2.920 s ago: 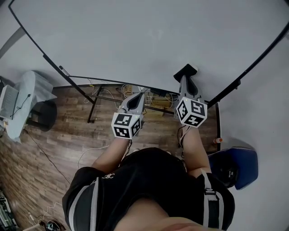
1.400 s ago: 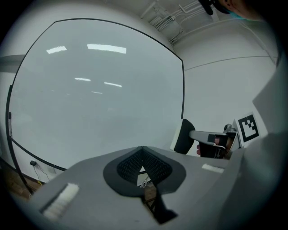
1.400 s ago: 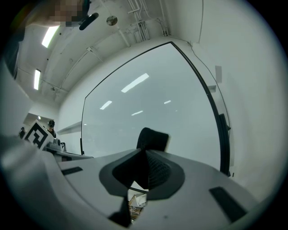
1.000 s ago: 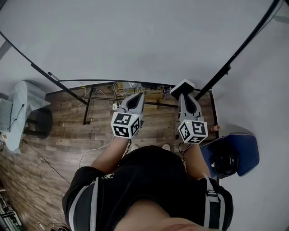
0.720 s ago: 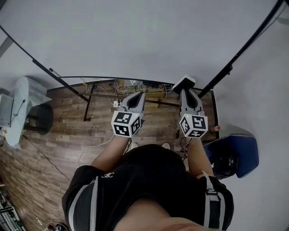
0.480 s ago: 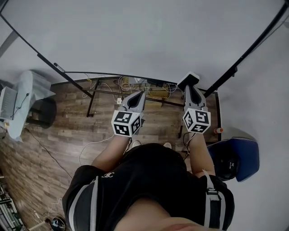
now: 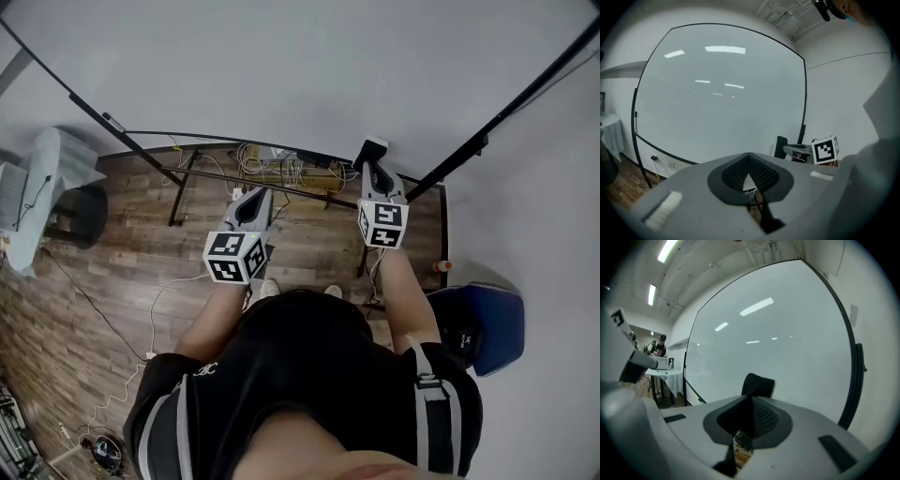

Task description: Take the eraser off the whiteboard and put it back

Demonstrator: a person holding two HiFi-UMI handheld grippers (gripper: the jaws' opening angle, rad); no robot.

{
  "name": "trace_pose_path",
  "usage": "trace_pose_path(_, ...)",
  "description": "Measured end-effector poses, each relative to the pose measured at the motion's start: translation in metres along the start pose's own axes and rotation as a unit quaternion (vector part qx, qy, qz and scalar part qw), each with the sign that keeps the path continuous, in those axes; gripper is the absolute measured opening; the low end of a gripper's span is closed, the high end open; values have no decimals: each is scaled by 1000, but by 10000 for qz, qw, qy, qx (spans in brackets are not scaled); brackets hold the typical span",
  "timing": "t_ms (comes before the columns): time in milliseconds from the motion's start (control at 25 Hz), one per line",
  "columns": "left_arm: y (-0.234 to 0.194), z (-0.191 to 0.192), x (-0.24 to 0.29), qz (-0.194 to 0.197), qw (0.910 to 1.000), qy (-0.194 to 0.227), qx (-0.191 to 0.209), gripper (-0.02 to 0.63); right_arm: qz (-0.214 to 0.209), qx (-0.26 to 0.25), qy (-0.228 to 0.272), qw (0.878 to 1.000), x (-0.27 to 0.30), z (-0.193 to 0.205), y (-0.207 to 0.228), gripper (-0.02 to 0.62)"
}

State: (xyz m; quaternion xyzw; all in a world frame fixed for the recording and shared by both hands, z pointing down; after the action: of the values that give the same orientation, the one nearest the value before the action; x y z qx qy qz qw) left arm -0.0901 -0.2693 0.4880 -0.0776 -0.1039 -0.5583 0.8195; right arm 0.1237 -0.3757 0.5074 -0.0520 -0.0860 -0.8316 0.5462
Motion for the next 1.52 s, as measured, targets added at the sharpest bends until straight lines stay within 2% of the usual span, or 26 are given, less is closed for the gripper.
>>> trace_pose_path(160, -13, 9, -11, -351, 9993, -92, -123, 9, -25, -380, -368, 9986, 19, 23, 4, 26)
trace_pose_path(440, -33, 16, -32, -740, 9969, -190, -202, 9, -22, -645, -752, 9951, 50, 46, 11, 26)
trace_pose_path(640, -45, 17, -42, -897, 9954, -237, -237, 9, 202, -507, -908, 9944, 59, 51, 13, 26)
trace_pose_path(920, -51, 17, -52, -977, 9948, -203, -208, 9, 494, -455, -961, 9931, 65, 54, 18, 26)
trace_pose_path(1120, -59, 16, -54, -981, 9948, -147, -250, 9, 729, -614, -1004, 9904, 61, 54, 19, 26)
trace_pose_path(1360, -56, 19, -47, -739, 9966, -143, -347, 9, 774, -438, -928, 9917, 50, 54, 14, 158)
trace_pose_path(1520, -47, 19, -35, -480, 9979, -163, -404, 9, 736, -354, -915, 9924, 32, 49, 16, 164)
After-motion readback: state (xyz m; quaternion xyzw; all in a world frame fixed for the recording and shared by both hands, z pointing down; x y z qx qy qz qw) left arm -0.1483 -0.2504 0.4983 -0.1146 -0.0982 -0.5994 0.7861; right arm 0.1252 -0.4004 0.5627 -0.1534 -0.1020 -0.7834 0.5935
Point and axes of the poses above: the fingertips, and each gripper's own axes: x forward along the fingers, y to its right, z out of its underside, the point moved 1 cm from there along -x, backward along the fingers, and after that the axes turned 12 degrees about x, right-handed, at the moved point
